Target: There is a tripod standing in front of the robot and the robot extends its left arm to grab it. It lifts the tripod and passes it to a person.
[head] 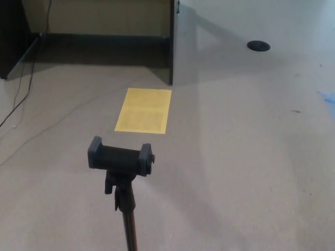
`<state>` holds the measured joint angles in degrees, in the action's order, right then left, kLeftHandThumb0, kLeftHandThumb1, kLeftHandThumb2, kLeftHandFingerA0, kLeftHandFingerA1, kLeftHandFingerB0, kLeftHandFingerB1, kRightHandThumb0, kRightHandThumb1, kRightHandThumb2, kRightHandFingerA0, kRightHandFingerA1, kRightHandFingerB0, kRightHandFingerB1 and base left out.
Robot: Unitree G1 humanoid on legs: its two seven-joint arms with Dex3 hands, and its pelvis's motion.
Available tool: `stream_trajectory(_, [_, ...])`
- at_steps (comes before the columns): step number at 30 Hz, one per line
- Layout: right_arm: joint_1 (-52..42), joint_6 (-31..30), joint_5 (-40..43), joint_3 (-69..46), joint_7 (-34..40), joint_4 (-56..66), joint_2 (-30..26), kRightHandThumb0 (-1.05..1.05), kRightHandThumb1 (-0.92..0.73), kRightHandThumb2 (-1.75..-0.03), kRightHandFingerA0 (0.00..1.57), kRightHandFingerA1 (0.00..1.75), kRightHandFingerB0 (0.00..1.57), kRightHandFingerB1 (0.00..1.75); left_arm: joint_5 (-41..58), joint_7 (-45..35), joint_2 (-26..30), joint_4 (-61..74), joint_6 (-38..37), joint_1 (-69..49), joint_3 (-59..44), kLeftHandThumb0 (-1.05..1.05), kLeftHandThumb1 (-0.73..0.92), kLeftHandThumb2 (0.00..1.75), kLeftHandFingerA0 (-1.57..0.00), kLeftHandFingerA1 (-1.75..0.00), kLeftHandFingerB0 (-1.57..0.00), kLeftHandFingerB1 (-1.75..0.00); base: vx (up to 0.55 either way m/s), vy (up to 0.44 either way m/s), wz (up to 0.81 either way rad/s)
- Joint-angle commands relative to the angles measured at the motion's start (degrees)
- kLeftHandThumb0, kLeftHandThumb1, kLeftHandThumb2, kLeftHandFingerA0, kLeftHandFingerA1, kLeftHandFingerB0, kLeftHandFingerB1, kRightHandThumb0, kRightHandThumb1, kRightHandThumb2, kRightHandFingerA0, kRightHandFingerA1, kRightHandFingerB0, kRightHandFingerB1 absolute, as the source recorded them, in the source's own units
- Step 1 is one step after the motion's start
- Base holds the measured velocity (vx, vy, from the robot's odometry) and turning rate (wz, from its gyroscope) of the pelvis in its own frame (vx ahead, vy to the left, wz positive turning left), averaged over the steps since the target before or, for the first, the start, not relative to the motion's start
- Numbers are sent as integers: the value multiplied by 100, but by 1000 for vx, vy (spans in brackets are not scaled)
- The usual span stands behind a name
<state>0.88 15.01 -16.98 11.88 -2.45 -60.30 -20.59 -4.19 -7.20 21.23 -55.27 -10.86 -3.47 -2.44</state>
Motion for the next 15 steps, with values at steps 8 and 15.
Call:
stream_trajectory(8, [-30,262,-129,76,20,-198,-74,-37,-70,-61,61,40,37,32,519,-638,-282,956,-1019,-235,-279,-62,38,67,-21,-40,-9,-31,0,0,0])
stream_trajectory(15, [-72,278,-142,78,66,-217,-87,-37,-69,-61,62,39,40,33,1071,-1321,-608,3203,-212,-222,-157,-31,17,79,0,-46,0,-49,0,0,0])
